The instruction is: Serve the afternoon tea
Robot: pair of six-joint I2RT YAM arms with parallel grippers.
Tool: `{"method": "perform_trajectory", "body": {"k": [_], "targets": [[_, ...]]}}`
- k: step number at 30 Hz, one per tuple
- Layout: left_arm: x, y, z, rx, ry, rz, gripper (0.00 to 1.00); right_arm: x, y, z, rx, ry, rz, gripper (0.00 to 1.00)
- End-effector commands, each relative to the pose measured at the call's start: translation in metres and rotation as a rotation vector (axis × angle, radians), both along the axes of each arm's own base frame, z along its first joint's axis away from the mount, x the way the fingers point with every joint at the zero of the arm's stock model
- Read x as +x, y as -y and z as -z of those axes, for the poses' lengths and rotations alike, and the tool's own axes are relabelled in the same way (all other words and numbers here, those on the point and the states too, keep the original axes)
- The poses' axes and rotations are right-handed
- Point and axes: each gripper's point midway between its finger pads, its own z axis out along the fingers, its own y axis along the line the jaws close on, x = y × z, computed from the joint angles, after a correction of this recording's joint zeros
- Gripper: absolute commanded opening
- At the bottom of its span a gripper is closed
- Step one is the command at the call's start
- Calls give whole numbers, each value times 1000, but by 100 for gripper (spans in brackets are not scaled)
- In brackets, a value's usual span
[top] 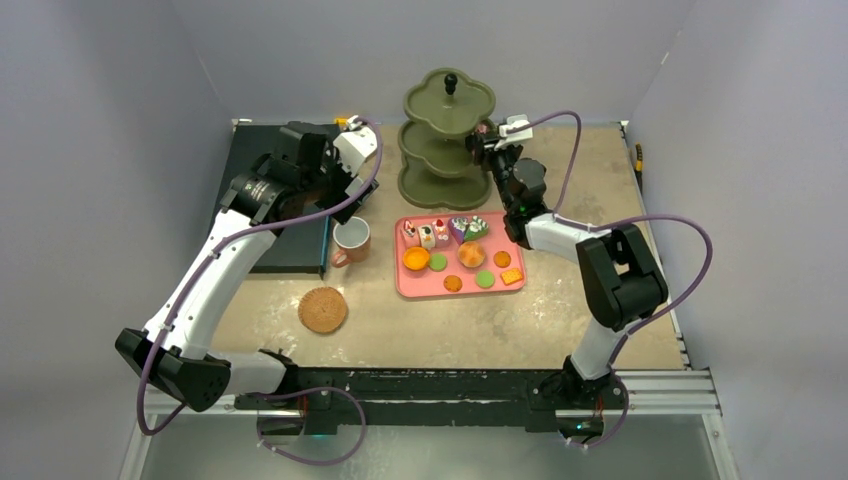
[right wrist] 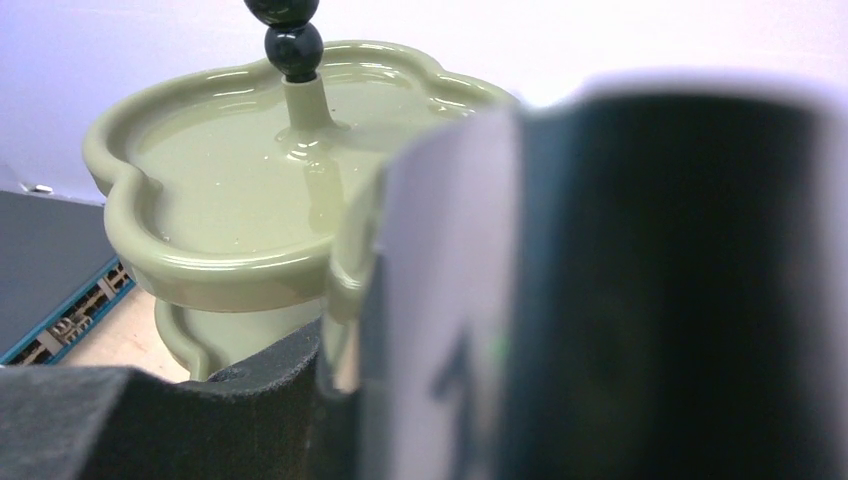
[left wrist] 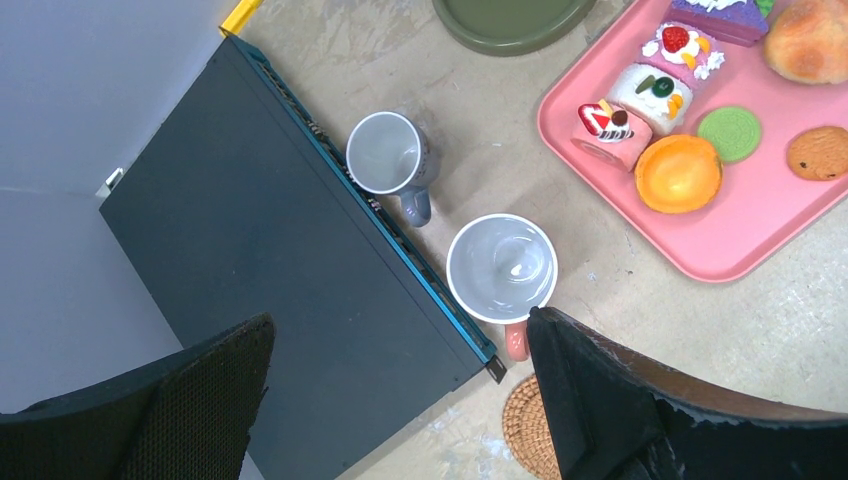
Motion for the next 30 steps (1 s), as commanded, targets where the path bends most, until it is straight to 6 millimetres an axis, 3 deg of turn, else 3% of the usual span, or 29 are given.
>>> {"method": "perform_trajectory", "body": {"k": [1,8,15,20,28,30], "targets": [[1,-4,-7,5,30,3,96,-4,1,-37,103,98,-9,29],[1,-2,-6,-1,28,8,96,-6,5,-26,103,70,5,52],[0,-2,-7,-5,28,11,96,-13,2,-31,82,78,-22,58],[0,-1,-7,-8,27,12,96,-18,5,-33,85,81,-23,56],[-1,-2,-7,-8,25,14,96,-50,10,-47,102,89,-23,56],[-2,0,-8,-12,24,16,96,-62,11,-43,102,73,-15,57]]}}
